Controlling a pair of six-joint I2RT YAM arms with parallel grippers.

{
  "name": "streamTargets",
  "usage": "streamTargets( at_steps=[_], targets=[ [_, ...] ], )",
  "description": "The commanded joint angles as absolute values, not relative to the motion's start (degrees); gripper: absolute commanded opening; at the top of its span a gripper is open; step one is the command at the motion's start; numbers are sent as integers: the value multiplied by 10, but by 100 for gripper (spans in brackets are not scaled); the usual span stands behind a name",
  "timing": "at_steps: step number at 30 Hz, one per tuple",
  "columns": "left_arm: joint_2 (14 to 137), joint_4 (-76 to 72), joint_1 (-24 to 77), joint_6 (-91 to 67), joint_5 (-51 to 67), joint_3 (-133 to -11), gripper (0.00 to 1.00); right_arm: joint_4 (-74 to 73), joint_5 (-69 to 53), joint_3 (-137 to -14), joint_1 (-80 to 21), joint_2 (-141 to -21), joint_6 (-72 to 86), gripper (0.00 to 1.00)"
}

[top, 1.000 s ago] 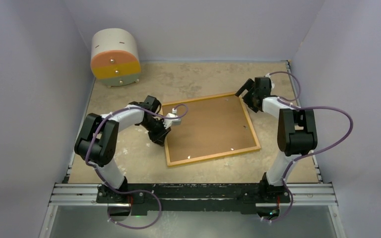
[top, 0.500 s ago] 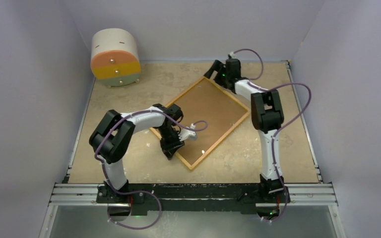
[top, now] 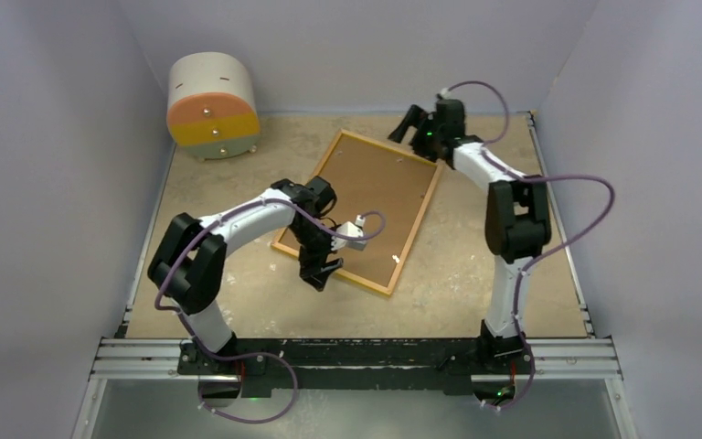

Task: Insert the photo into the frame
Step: Adjust the photo frame at the center of the board.

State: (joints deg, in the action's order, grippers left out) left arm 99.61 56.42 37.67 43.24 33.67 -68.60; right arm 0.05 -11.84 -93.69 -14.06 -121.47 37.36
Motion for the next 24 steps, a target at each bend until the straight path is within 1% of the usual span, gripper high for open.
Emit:
streamTargets(
  at_steps=[1, 3, 7, 8, 10, 11, 14, 16, 21, 24],
  targets=[
    [959, 663, 309, 531, 372, -731, 76, -16, -69, -870, -82, -1108, 375, 99],
    [954, 666, 258, 538, 357, -747, 75, -25, -45, -822, -76, -1065, 377, 99],
    [973, 607, 155, 508, 308, -778, 69, -13, -34, -708, -67, -976, 395, 99],
    [985, 591, 128, 497, 303, -788, 66, -10, -35, -682, -67, -960, 399, 99],
    [1014, 546, 93, 460, 283, -805, 55, -4, -34, -631, -66, -931, 409, 99],
    [1024, 522, 83, 440, 274, -805, 50, 5, -38, -607, -65, -918, 413, 99],
    [1037, 453, 73, 409, 249, -778, 41, 26, -53, -546, -65, -886, 420, 99],
    [1045, 420, 68, 392, 238, -770, 37, 32, -65, -517, -65, -872, 422, 99],
    [1093, 404, 61, 362, 242, -780, 26, 58, -109, -476, -65, -862, 422, 99],
    [1107, 404, 61, 360, 272, -775, 22, 65, -120, -465, -65, -869, 423, 99]
  ],
)
